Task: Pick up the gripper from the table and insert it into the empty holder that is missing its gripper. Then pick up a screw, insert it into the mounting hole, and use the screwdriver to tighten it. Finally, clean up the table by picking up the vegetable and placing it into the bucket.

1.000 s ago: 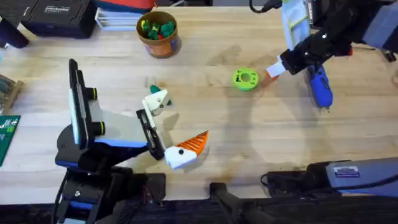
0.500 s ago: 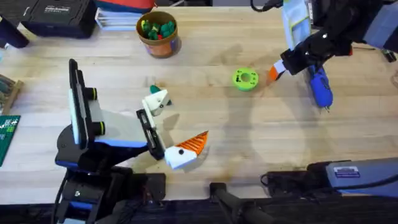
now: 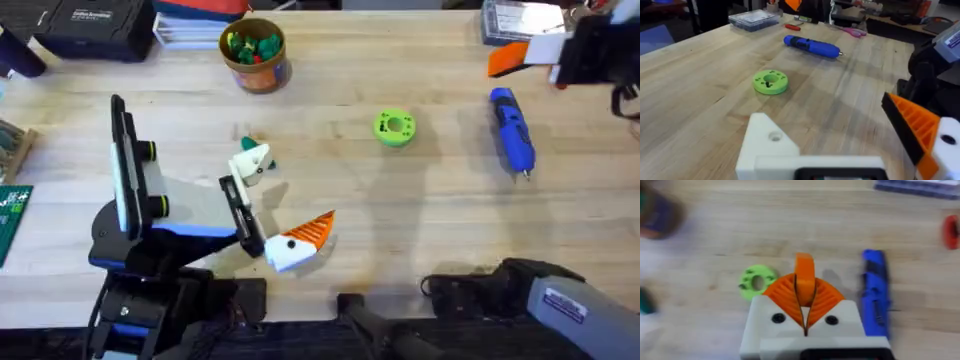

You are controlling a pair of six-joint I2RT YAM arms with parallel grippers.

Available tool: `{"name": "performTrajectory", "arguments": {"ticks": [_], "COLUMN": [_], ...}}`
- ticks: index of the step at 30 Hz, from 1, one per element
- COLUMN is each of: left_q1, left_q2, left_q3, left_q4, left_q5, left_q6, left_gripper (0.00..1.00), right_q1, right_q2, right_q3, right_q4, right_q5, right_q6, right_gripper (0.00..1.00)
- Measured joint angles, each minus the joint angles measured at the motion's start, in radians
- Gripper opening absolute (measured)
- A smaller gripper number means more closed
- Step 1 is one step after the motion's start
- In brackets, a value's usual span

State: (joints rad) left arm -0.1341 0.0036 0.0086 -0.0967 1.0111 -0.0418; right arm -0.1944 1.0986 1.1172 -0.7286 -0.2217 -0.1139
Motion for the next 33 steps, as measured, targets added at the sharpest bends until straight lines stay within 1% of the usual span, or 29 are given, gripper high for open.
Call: {"name": "performTrajectory", "arguments": {"ticks": [3, 5, 7, 10, 15, 20, 23, 28, 31, 33], "left_q1": [0.000, 0.000, 0.000, 0.000, 0.000, 0.000, 0.000, 0.000, 0.000, 0.000], "left_q2": [0.000, 0.000, 0.000, 0.000, 0.000, 0.000, 0.000, 0.000, 0.000, 0.000], "left_q3": [0.000, 0.000, 0.000, 0.000, 0.000, 0.000, 0.000, 0.000, 0.000, 0.000], "left_q4": [0.000, 0.000, 0.000, 0.000, 0.000, 0.000, 0.000, -0.001, -0.001, -0.001], "left_q5": [0.000, 0.000, 0.001, 0.003, 0.003, 0.004, 0.004, 0.007, 0.007, 0.007], "left_q6": [0.000, 0.000, 0.000, 0.000, 0.000, 0.000, 0.000, 0.000, 0.000, 0.000], "left_gripper": [0.985, 0.985, 0.985, 0.985, 0.985, 0.985, 0.985, 0.985, 0.985, 0.985], "right_q1": [-0.029, -0.025, -0.006, 0.041, 0.164, 0.297, 0.353, 0.376, 0.376, 0.376], "right_q2": [-0.020, -0.010, 0.014, 0.058, 0.132, 0.207, 0.234, 0.213, 0.153, 0.090], "right_q3": [-0.049, -0.097, -0.138, -0.176, -0.186, -0.186, -0.186, -0.190, -0.192, -0.192], "right_q4": [-0.021, -0.024, -0.032, -0.035, -0.022, 0.045, 0.087, 0.090, 0.075, 0.037], "right_q5": [-0.178, -0.307, -0.404, -0.493, -0.616, -0.702, -0.726, -0.705, -0.689, -0.662], "right_q6": [0.044, 0.076, 0.122, 0.203, 0.278, 0.315, 0.340, 0.380, 0.391, 0.396], "right_gripper": [0.010, 0.010, 0.010, 0.010, 0.010, 0.010, 0.010, 0.010, 0.010, 0.010]}}
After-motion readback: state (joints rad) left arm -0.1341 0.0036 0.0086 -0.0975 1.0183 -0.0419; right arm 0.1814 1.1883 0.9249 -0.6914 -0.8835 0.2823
